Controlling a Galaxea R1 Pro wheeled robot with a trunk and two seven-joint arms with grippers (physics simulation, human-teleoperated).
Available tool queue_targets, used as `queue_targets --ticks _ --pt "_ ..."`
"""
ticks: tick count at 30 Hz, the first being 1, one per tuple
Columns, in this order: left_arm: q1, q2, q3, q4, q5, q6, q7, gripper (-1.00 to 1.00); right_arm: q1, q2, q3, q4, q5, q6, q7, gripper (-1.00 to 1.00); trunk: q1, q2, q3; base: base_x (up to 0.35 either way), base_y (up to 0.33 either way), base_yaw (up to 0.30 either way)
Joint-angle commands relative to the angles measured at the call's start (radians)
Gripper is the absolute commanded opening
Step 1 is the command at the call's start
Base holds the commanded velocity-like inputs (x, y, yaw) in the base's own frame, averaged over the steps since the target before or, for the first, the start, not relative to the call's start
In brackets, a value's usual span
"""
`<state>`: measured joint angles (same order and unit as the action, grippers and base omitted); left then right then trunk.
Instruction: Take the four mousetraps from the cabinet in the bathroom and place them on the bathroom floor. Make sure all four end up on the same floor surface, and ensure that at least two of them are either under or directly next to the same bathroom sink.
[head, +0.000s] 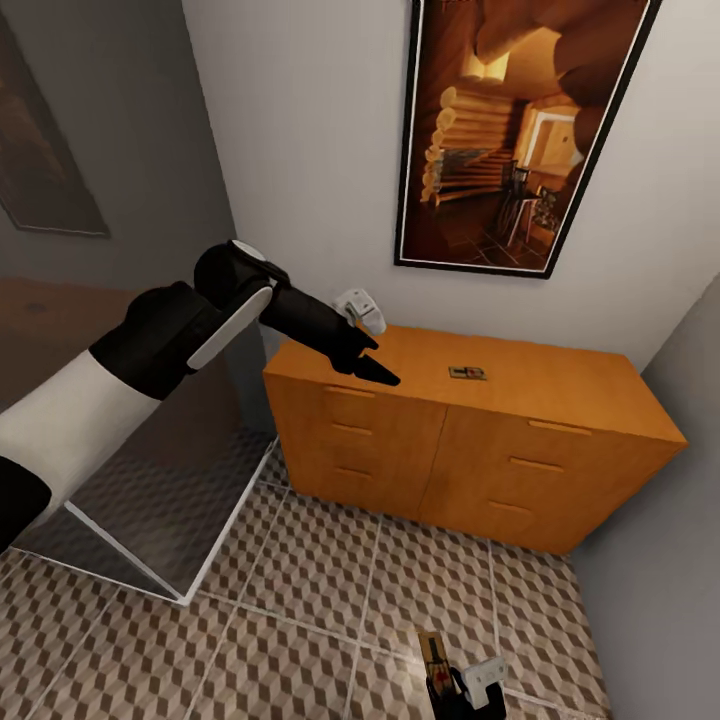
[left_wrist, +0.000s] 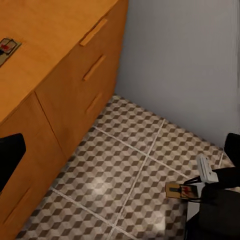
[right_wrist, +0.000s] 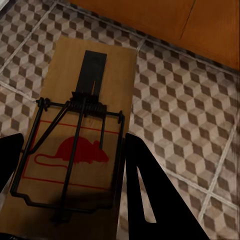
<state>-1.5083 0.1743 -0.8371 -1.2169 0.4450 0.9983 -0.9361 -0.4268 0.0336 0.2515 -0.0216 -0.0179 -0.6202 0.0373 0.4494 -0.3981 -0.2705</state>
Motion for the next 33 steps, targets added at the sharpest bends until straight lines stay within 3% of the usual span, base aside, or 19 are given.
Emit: queue_targets --ticks 1,9,29,33 --pt "-0.002 0.003 -0.001 -0.004 0.001 0.003 -0.001 1.0 -0.001 0.0 -0.001 0.002 -0.004 -0.004 0.005 -1.0 0.001 -0.002 -0.001 0.0 0.0 -0.279" --pt "-0.001 0.021 -0.001 -0.013 0.001 0.005 -0.004 1.0 -0.001 0.0 -0.001 0.002 -0.004 -0.004 0.004 -1.0 0.001 -0.002 0.005 0.0 0.043 -0.268" --pt "-0.002 0.028 -0.002 -0.016 -0.001 0.005 -0.02 1.0 -0.001 -0.001 -0.003 0.002 -0.004 -0.004 0.003 -1.0 0.001 -0.002 0.026 0.023 0.244 -0.211" --pt "-0.001 0.028 -0.002 -0.016 -0.001 0.005 -0.02 1.0 -0.001 -0.012 -0.022 0.002 -0.033 -0.004 -0.02 -1.0 0.001 -0.002 0.027 0.052 0.037 -0.038"
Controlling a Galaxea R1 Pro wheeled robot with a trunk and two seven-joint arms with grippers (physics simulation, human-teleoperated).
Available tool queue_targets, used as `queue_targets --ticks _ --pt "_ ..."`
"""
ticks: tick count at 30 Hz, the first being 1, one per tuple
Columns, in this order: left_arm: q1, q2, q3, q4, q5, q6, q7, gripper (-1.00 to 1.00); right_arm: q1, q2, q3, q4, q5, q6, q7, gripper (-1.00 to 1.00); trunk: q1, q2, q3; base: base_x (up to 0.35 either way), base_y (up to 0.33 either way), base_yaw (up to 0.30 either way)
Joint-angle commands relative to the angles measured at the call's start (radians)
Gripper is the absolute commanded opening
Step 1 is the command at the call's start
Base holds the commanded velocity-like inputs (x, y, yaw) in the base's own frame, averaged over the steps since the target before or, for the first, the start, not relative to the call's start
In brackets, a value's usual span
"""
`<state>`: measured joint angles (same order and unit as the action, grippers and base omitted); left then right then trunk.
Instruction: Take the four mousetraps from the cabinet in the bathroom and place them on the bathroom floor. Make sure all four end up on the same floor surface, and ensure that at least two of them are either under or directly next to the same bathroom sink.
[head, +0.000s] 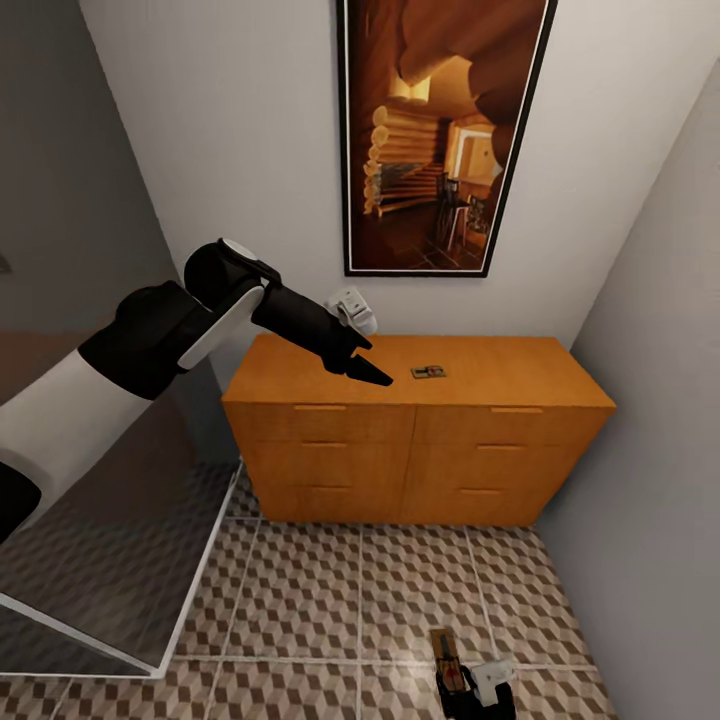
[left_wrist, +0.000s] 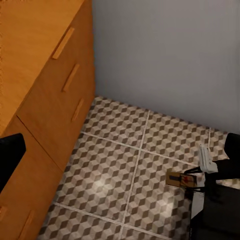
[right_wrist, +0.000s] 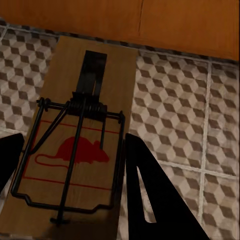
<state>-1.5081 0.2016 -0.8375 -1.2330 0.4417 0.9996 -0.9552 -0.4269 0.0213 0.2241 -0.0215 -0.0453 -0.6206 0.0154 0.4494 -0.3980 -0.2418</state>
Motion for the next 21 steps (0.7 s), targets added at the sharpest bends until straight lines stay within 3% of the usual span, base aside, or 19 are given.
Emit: queue_targets --ticks 1,4,9,16,21 --pt "-0.002 0.001 -0.002 0.0 0.002 0.004 -0.001 1.0 -0.001 -0.003 -0.007 0.002 -0.028 -0.004 -0.013 -1.0 0.001 -0.002 -0.002 0.02 0.014 -0.015" --pt "-0.002 0.007 -0.001 -0.001 0.001 0.004 -0.001 1.0 -0.001 -0.007 -0.034 0.004 -0.159 -0.003 -0.079 -1.0 0.001 -0.002 -0.002 0.007 0.005 -0.005" --pt "-0.001 0.013 0.0 -0.002 0.001 0.004 -0.001 1.0 -0.001 -0.006 -0.041 0.006 -0.255 -0.002 -0.105 -1.0 0.001 -0.002 -0.002 0.002 0.001 -0.001" --pt "-0.001 0.019 -0.001 -0.001 -0.006 0.004 0.0 1.0 -0.001 0.0 -0.041 0.006 -0.271 -0.002 -0.107 -1.0 0.001 -0.002 0.001 0.021 0.001 -0.061" --pt "-0.002 0.021 0.0 0.0 -0.016 0.004 0.0 1.0 -0.001 0.002 -0.042 0.006 -0.272 -0.002 -0.107 -1.0 0.001 -0.002 0.007 0.213 0.07 -0.172"
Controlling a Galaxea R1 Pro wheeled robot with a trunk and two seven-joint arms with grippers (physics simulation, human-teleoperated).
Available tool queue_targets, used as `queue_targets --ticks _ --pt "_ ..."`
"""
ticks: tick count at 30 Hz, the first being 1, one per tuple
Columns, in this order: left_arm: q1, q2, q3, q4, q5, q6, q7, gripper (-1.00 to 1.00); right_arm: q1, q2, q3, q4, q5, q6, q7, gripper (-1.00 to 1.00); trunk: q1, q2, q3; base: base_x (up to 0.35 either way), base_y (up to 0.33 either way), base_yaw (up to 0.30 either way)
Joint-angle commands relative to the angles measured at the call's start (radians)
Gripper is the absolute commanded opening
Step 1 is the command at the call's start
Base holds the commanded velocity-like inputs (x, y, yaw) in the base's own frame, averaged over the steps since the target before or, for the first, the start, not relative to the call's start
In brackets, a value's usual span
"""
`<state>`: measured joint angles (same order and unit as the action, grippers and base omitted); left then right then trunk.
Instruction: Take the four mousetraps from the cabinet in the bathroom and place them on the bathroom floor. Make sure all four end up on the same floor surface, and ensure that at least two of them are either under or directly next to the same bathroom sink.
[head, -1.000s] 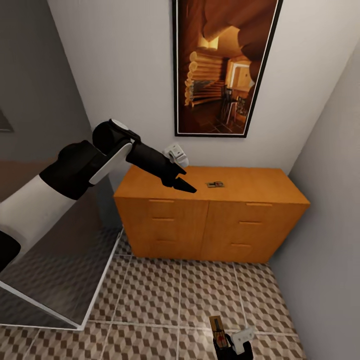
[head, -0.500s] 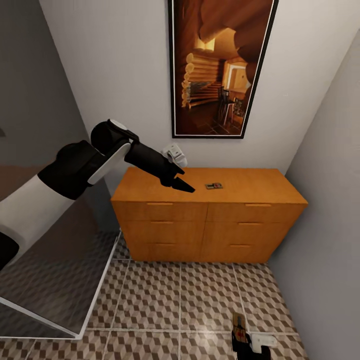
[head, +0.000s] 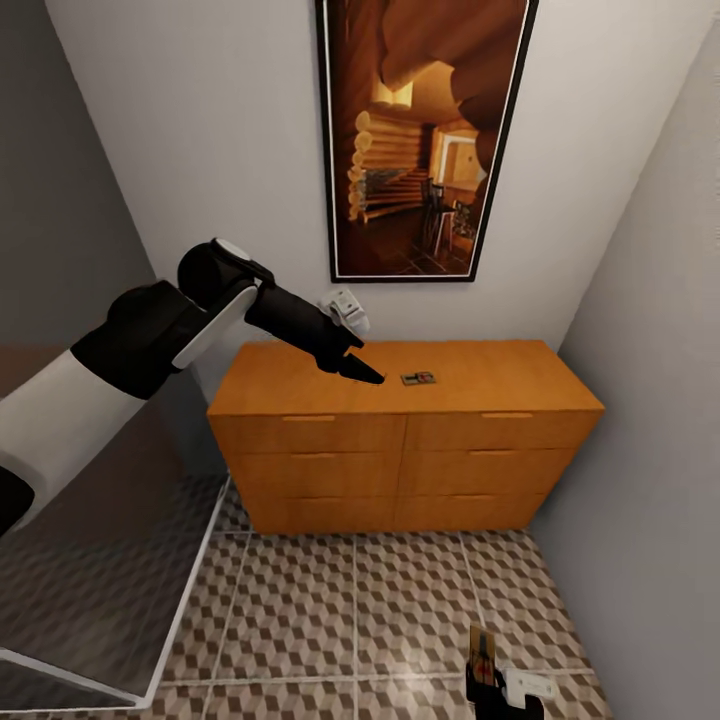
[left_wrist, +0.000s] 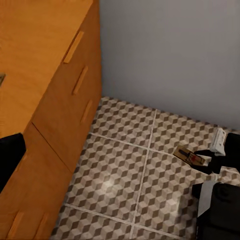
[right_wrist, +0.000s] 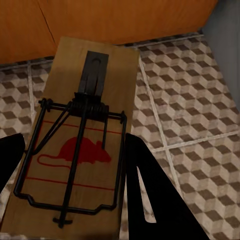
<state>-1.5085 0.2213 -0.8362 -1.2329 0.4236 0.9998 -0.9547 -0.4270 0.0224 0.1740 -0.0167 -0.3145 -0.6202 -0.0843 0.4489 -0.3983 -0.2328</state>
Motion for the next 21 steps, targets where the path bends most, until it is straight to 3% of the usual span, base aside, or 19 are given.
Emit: queue_targets --ticks 1,14,21 --pt "-0.002 0.001 -0.002 0.0 0.001 0.003 -0.001 1.0 -0.001 0.0 0.009 0.001 -0.003 -0.003 -0.008 -1.0 0.001 -0.002 -0.001 0.284 0.111 -0.175" --pt "-0.002 0.002 -0.003 -0.001 0.0 0.003 -0.001 1.0 -0.001 0.001 0.009 0.0 -0.003 -0.003 -0.007 -1.0 0.001 -0.002 0.016 0.283 0.043 -0.145" --pt "-0.001 0.003 -0.003 -0.002 0.0 0.003 -0.001 1.0 -0.001 -0.001 0.009 0.0 -0.003 -0.003 -0.008 -1.0 0.001 -0.002 0.017 0.109 0.001 -0.019"
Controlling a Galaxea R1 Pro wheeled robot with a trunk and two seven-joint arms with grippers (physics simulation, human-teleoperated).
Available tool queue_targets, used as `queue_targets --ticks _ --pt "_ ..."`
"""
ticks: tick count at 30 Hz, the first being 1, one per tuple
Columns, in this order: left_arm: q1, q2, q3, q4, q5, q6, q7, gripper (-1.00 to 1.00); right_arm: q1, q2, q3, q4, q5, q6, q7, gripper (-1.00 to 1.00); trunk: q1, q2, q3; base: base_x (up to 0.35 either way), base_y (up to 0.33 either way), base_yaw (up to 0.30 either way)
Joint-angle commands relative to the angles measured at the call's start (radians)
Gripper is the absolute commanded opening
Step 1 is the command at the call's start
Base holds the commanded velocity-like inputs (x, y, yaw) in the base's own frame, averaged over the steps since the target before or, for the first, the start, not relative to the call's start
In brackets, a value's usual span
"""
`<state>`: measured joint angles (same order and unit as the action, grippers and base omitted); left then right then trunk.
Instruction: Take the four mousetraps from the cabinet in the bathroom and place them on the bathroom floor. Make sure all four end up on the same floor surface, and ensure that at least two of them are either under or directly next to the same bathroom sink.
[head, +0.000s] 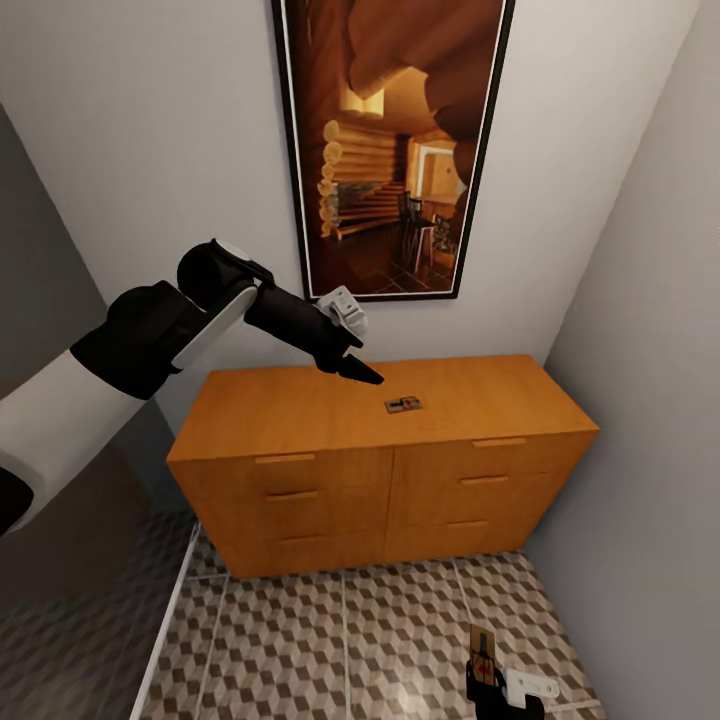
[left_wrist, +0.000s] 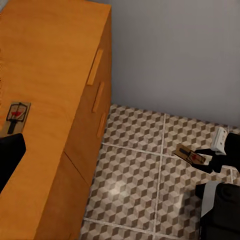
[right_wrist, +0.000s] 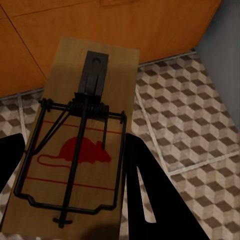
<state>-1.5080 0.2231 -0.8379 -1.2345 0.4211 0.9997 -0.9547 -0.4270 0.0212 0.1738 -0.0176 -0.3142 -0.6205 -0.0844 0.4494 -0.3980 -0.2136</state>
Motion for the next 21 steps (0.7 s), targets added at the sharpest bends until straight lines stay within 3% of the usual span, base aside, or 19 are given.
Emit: queue_targets --ticks 1,21 --pt "-0.002 0.001 -0.002 0.0 0.002 0.004 -0.001 1.0 -0.001 0.0 0.009 0.001 -0.003 -0.002 -0.008 -1.0 0.001 -0.002 -0.002 0.02 0.0 -0.003" --pt "-0.002 0.014 -0.007 0.012 -0.003 0.003 -0.001 1.0 -0.001 0.0 0.009 0.001 -0.003 -0.002 -0.008 -1.0 0.001 -0.002 -0.002 0.002 0.0 0.0"
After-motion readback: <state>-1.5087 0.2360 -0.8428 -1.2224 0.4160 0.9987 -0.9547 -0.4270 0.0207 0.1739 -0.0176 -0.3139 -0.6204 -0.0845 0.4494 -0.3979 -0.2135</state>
